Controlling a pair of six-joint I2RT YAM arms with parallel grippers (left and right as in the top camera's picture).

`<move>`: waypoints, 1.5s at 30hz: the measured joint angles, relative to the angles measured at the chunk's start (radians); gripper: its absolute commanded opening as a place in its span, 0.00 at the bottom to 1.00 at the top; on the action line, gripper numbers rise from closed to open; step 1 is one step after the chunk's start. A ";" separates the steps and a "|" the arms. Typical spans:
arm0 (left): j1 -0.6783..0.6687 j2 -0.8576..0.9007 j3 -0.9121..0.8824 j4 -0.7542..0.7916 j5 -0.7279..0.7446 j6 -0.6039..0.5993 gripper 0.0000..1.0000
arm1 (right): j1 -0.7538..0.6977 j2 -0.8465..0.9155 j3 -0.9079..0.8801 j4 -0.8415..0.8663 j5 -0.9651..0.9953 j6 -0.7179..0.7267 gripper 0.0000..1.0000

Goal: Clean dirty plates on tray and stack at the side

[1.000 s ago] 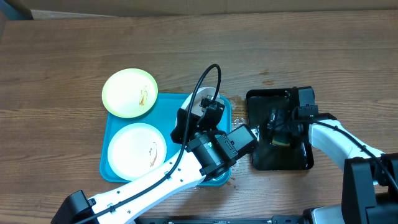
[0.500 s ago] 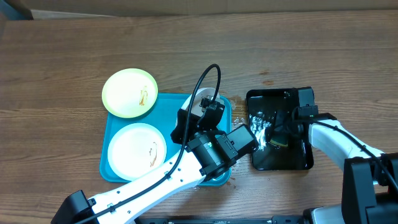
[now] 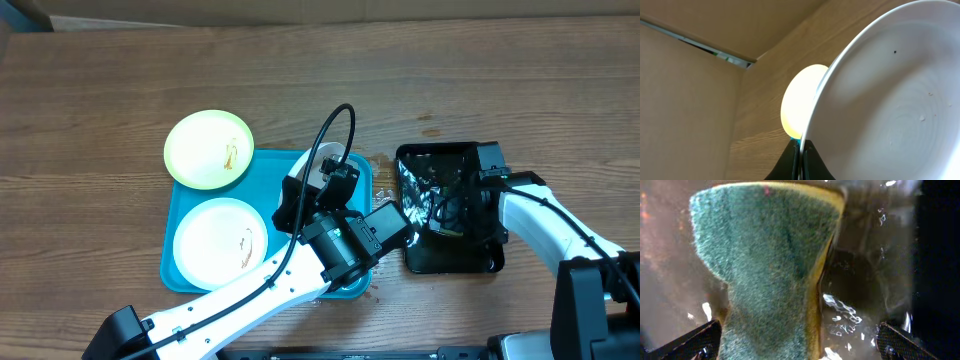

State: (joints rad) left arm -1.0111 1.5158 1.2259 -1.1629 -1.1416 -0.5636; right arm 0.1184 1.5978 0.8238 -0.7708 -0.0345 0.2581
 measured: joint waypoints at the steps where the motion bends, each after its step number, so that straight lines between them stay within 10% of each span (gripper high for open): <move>1: 0.000 0.000 0.000 0.000 0.000 -0.005 0.04 | 0.000 -0.001 -0.002 0.006 -0.006 0.004 0.75; 3: 0.000 0.000 0.000 0.000 0.000 -0.009 0.04 | 0.000 -0.004 -0.010 0.032 -0.014 0.003 0.11; 4: 0.000 0.000 0.000 0.000 0.000 -0.011 0.04 | 0.000 -0.006 -0.015 0.045 -0.018 0.003 0.05; 5: 0.000 0.000 0.000 -0.001 0.000 -0.011 0.04 | 0.000 -0.006 -0.020 0.053 -0.022 0.003 0.06; 7: 0.000 0.000 0.000 -0.004 0.000 -0.011 0.04 | 0.000 -0.006 -0.028 0.064 -0.029 0.010 0.64; 9: 0.000 0.000 0.000 -0.012 -0.007 -0.011 0.04 | -0.001 -0.010 -0.029 0.068 -0.043 0.006 0.71; 10: 0.000 0.000 0.000 -0.014 -0.013 -0.012 0.04 | 0.000 -0.014 -0.029 0.070 -0.048 0.006 0.55; 11: 0.000 0.000 0.000 -0.016 -0.018 -0.012 0.04 | 0.002 -0.018 -0.029 0.072 -0.048 0.002 0.11; 14: 0.000 0.000 0.000 -0.016 -0.044 -0.012 0.04 | -0.001 -0.018 -0.042 0.081 -0.046 0.000 0.04; 17: 0.003 0.000 0.000 -0.013 -0.065 -0.019 0.04 | -0.001 -0.019 -0.047 0.090 -0.056 0.006 0.54; 22: 0.057 0.000 0.000 -0.007 0.000 -0.074 0.04 | 0.002 -0.033 -0.046 0.097 -0.064 0.004 0.90; 45: 1.572 -0.004 0.076 0.282 1.360 0.129 0.04 | 0.001 -0.037 -0.045 0.097 -0.067 -0.001 0.97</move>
State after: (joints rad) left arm 0.5610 1.5120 1.3014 -0.8806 0.2184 -0.4343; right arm 0.1196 1.5604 0.7788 -0.6735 -0.1013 0.2573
